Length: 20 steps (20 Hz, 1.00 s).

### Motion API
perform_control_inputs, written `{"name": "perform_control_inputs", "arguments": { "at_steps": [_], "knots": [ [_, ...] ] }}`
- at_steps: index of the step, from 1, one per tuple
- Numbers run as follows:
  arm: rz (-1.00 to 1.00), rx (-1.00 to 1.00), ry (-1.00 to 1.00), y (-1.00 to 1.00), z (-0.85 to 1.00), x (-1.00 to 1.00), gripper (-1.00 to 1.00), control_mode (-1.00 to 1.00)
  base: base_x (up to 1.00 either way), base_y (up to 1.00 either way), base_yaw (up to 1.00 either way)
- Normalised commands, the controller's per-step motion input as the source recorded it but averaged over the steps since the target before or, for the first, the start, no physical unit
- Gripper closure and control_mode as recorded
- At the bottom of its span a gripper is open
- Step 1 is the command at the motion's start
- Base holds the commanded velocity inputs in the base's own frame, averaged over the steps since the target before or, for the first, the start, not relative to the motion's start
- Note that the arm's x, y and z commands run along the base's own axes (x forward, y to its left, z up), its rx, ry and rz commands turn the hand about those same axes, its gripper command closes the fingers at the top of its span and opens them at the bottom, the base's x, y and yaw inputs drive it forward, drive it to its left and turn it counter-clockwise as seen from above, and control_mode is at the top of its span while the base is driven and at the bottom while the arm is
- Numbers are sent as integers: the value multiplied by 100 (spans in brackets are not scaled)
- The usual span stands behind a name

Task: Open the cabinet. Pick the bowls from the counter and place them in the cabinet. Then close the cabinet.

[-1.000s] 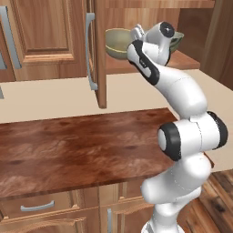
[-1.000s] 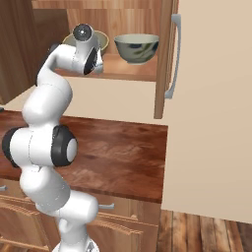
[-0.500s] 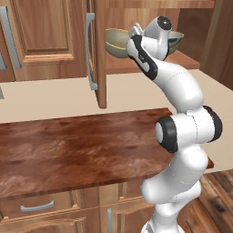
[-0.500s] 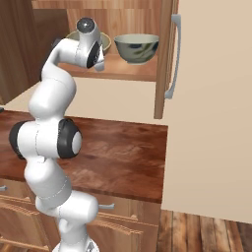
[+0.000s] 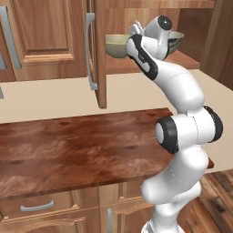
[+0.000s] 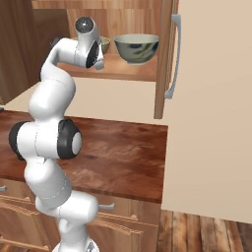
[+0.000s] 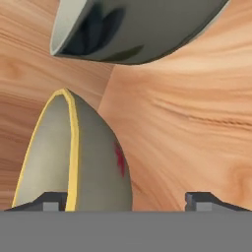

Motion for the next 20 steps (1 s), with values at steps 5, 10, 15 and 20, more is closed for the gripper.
{"name": "perform_control_inputs", "arguments": {
  "at_steps": [5,10,15,20],
  "knots": [
    [0,0,-4,-2,6,-20,-100,-100,0,0,0],
    [0,2,0,-9,20,-48,-100,-100,0,0,0],
    [0,5,0,-13,21,-61,-100,-100,0,0,0],
    [0,1,0,-8,0,-78,-100,-100,0,0,0]
  ]
}}
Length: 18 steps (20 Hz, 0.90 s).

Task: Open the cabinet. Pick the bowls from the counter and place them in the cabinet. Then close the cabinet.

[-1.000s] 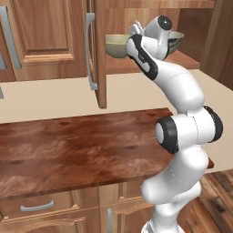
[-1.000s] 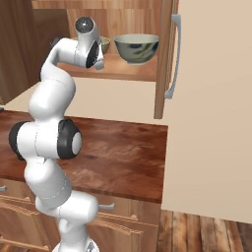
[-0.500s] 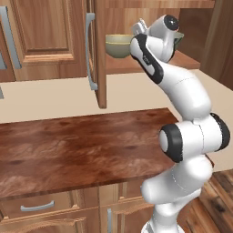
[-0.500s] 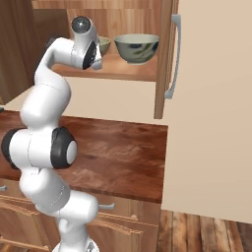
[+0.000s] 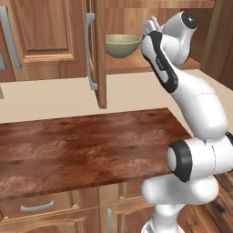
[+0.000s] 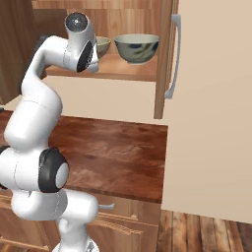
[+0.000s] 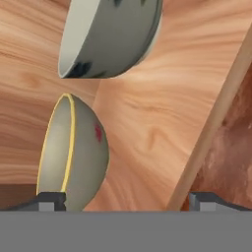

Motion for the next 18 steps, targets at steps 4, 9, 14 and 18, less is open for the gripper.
{"name": "perform_control_inputs", "arguments": {
  "at_steps": [4,9,14,18],
  "knots": [
    [0,1,0,-10,0,-88,-100,-100,0,0,0],
    [0,1,0,-12,0,-82,-100,-100,0,0,0],
    [0,0,-3,-12,0,-57,-100,-100,0,0,0],
    [0,0,-22,-8,-6,-41,-100,-100,0,0,0]
  ]
}}
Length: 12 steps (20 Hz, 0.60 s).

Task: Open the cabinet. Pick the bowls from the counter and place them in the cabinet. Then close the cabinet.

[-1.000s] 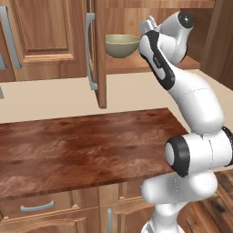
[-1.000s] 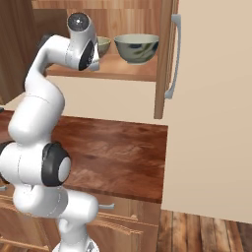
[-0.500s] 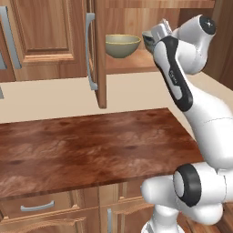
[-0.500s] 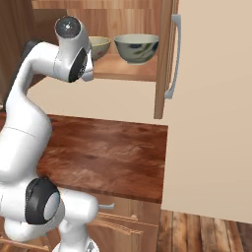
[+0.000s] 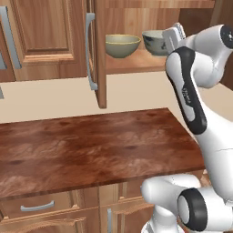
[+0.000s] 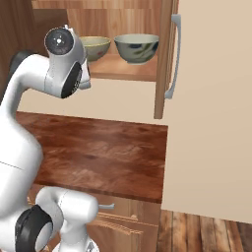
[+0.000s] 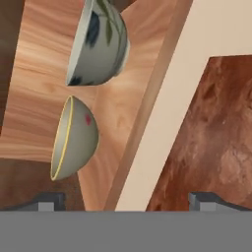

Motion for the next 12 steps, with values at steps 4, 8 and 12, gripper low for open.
{"name": "perform_control_inputs", "arguments": {
  "at_steps": [4,8,12],
  "knots": [
    [0,0,-33,-9,-5,-36,-100,-100,0,0,0],
    [0,0,-14,-11,-4,-30,-100,-100,0,0,0],
    [0,4,1,-23,-2,-9,-100,-100,0,0,0]
  ]
}}
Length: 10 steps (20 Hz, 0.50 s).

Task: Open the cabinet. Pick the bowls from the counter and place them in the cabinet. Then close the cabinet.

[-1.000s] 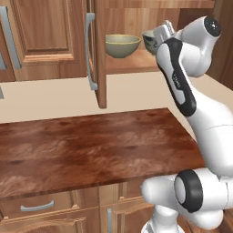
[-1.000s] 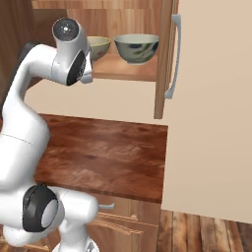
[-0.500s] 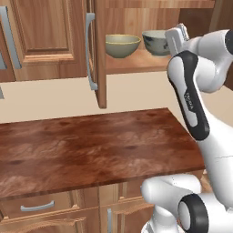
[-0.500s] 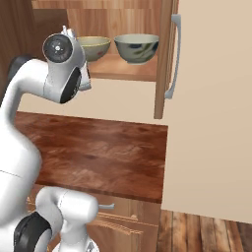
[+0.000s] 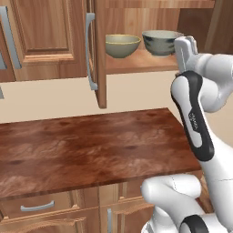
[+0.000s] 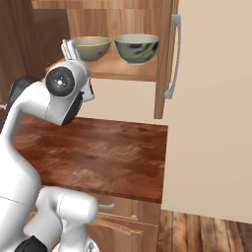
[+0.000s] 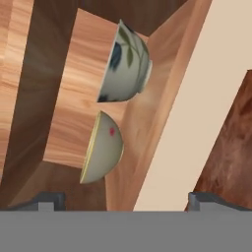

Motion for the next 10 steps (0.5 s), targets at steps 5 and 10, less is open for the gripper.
{"name": "perform_control_inputs", "arguments": {
  "at_steps": [5,10],
  "knots": [
    [0,9,3,-38,2,-34,-100,-100,0,0,0],
    [0,8,1,-34,0,-40,-100,-100,0,0,0]
  ]
}}
